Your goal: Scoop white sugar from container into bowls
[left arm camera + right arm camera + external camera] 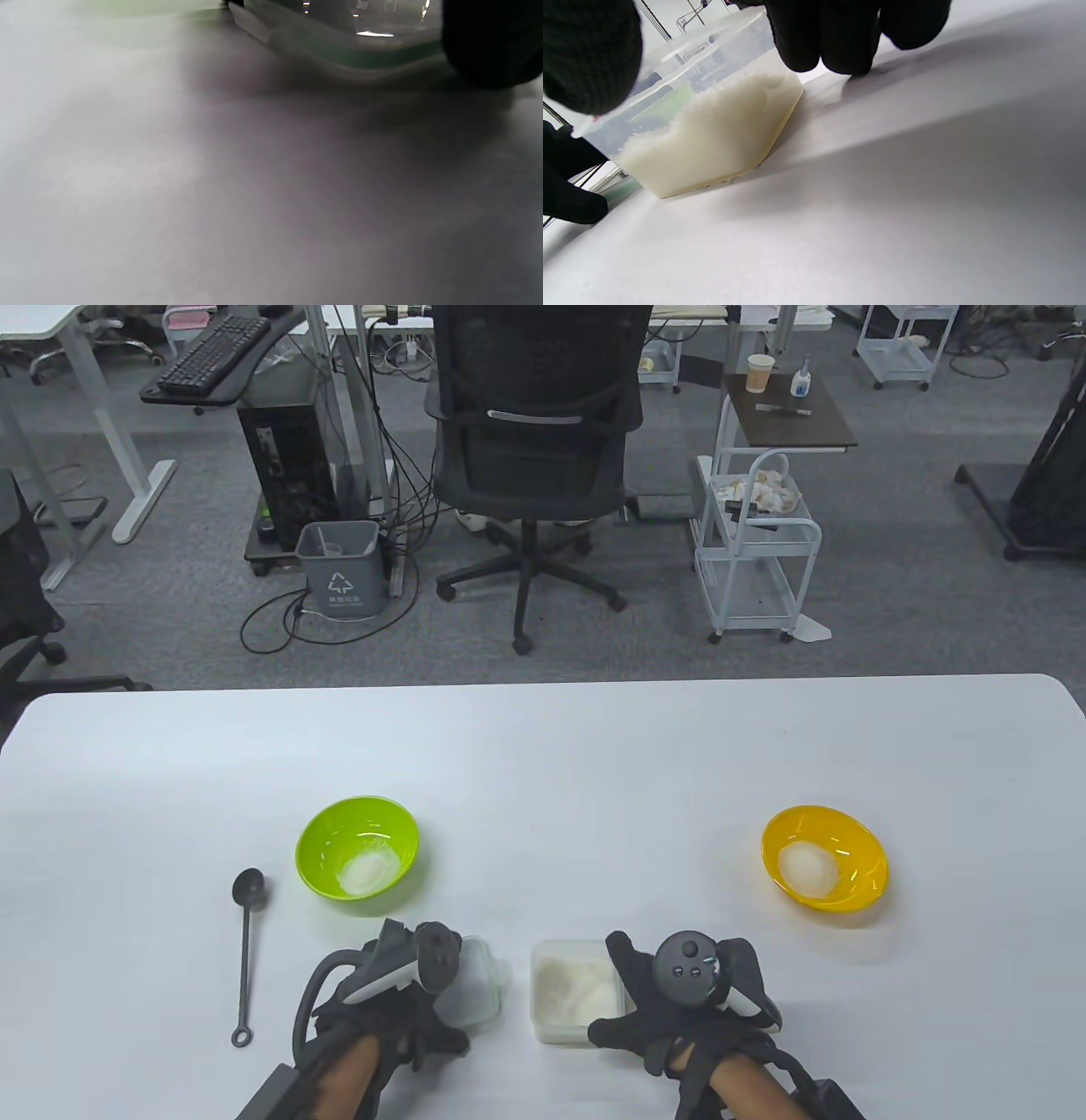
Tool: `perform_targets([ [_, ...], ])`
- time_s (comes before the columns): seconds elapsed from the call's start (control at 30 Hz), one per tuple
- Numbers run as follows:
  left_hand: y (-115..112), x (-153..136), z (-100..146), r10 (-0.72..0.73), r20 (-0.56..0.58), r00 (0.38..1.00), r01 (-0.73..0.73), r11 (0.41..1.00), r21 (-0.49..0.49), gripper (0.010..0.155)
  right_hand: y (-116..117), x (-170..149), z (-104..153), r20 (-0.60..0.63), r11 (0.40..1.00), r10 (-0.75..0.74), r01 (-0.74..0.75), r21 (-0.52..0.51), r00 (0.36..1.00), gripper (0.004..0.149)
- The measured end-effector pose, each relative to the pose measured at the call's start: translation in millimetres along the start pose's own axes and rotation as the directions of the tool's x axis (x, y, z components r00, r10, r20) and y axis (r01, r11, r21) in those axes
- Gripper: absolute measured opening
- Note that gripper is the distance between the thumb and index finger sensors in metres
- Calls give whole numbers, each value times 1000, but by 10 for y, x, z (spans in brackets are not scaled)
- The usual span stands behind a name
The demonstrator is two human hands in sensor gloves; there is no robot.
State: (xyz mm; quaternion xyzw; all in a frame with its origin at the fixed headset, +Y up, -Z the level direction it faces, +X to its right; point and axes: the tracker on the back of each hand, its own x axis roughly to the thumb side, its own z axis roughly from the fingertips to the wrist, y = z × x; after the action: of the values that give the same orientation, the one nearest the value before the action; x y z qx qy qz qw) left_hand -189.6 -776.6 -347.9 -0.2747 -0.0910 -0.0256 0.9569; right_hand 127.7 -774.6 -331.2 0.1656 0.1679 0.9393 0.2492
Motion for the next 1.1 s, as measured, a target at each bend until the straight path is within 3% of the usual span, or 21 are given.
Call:
perform_targets([
  [0.43, 62, -8, 38, 54, 23, 998, -55, 998, 43, 110, 1, 4, -3, -2, 1000, 5, -5, 2, 1000, 97],
  [0.8, 620, 270, 338, 50, 111, 993, -68, 984, 165, 108, -36, -12, -2, -17, 997, -72, 72, -7, 997, 92],
  [0.9, 733, 456, 405, 57, 169, 984, -90, 976, 196, 108, -142, -59, 60, -68, 962, -233, 219, -163, 970, 77],
  [1.03, 728, 692, 421, 44, 224, 974, -93, 972, 214, 108, -273, -100, 177, -45, 833, -460, 413, -368, 887, 65],
  [1.1, 681, 797, 416, 43, 249, 967, -100, 971, 218, 108, -297, -91, 202, -19, 802, -503, 458, -384, 864, 66],
])
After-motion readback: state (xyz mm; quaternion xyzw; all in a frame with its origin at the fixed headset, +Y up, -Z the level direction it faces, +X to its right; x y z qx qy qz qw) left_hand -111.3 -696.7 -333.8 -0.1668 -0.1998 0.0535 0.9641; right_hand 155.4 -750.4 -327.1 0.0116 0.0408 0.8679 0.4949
